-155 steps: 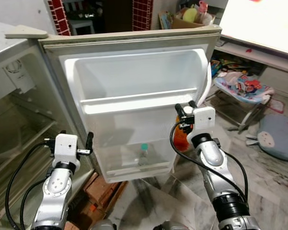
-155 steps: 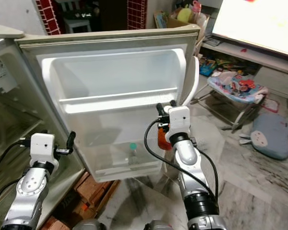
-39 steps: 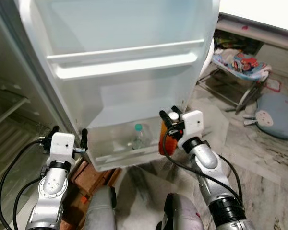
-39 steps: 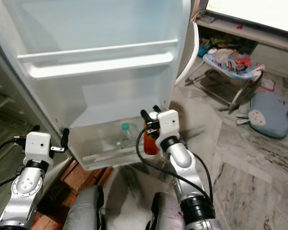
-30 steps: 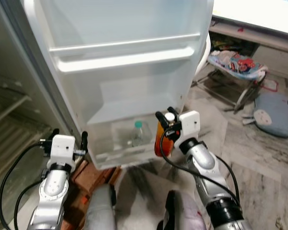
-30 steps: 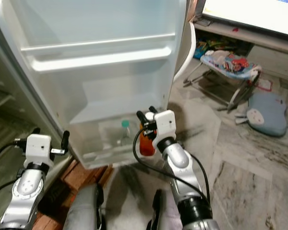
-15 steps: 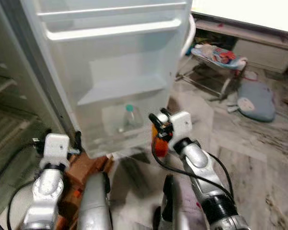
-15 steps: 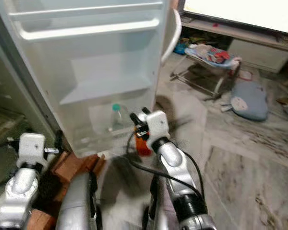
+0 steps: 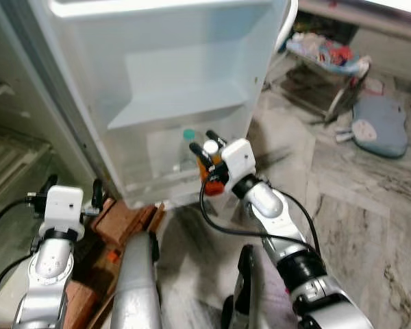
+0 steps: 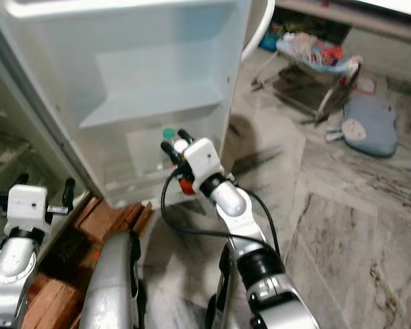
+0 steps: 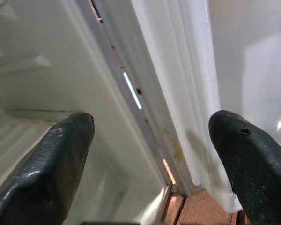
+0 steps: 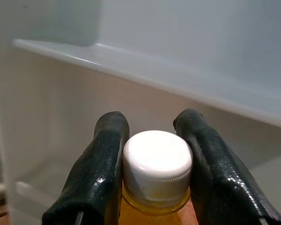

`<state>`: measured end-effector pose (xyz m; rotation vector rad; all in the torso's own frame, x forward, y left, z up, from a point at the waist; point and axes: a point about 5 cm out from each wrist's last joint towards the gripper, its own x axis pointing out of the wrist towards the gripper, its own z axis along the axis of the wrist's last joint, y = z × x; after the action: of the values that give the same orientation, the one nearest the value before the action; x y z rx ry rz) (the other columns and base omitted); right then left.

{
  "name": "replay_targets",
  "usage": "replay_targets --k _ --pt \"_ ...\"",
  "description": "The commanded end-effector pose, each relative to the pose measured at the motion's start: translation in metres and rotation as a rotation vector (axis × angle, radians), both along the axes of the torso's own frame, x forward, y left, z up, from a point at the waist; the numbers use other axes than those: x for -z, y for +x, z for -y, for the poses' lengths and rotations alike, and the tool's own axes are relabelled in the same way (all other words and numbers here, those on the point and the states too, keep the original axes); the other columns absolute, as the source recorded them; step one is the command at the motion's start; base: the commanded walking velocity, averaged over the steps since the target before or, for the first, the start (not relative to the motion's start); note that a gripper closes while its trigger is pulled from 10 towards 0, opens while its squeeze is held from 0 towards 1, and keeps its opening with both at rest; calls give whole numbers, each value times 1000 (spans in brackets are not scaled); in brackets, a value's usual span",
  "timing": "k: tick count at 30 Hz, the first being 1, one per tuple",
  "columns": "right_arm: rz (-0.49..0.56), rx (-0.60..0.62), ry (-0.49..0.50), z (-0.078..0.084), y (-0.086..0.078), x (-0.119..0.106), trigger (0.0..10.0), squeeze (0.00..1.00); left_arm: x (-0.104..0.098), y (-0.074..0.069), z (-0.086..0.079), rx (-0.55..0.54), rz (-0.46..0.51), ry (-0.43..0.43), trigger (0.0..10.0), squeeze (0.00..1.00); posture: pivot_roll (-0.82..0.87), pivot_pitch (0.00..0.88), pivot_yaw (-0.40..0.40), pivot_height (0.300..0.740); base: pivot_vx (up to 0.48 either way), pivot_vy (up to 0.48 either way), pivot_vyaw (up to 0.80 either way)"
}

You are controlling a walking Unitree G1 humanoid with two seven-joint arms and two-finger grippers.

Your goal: Restocking fridge

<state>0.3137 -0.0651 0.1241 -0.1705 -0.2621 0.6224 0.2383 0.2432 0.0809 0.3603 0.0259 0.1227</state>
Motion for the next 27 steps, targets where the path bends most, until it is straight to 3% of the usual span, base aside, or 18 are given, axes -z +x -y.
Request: replay_targets --k 1,7,20,27 --pt "34 6 27 3 -1 -5 10000 0 -3 1 0 9 5 1 10000 0 206 135 -61 563 255 0 0" --pt "43 -2 25 3 -5 -2 10000 0 0 4 8 26 1 -17 10000 0 184 120 -58 563 281 0 0" --pt "67 -20 23 2 -5 -5 10000 0 1 8 10 23 2 -28 10000 0 183 105 -65 563 291 0 0" --pt "68 -57 31 -7 -12 -3 10000 0 2 7 8 -6 -1 -39 10000 0 186 108 -69 563 130 0 0"
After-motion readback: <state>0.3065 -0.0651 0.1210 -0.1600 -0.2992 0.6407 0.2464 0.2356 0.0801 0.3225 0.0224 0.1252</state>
